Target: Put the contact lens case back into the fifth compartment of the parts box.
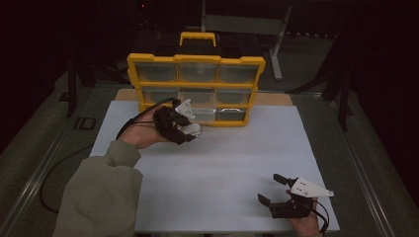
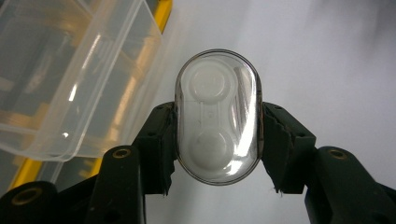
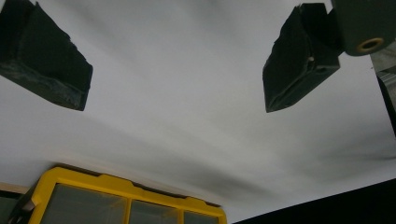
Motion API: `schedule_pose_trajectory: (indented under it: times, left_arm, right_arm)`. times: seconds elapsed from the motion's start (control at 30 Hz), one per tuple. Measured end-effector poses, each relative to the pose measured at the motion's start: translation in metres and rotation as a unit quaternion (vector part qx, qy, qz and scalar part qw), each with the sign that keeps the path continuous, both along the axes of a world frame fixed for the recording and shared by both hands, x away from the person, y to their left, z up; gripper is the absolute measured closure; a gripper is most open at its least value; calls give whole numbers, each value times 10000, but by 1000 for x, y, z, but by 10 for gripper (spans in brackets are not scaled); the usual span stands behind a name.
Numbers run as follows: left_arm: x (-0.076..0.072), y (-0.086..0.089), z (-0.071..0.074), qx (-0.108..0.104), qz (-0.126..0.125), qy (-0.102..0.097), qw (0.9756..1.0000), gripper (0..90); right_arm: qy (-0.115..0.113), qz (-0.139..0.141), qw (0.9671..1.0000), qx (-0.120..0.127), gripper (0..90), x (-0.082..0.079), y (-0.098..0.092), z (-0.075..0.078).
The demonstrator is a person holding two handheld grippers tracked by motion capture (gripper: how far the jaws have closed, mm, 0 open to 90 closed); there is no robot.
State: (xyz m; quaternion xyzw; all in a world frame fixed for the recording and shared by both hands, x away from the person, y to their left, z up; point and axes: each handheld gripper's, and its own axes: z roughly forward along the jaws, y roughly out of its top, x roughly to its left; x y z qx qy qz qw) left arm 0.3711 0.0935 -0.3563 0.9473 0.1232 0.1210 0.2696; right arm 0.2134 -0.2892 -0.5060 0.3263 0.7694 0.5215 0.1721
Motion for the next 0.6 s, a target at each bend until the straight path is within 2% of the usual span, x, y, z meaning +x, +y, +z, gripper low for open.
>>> schedule_pose_trajectory:
  times: [0.6]
  left_arm:
    - [7,9,24,-19,115,-144,9998,492]
  right_arm:
    - [-1,2,10000,26,85,0,0,0]
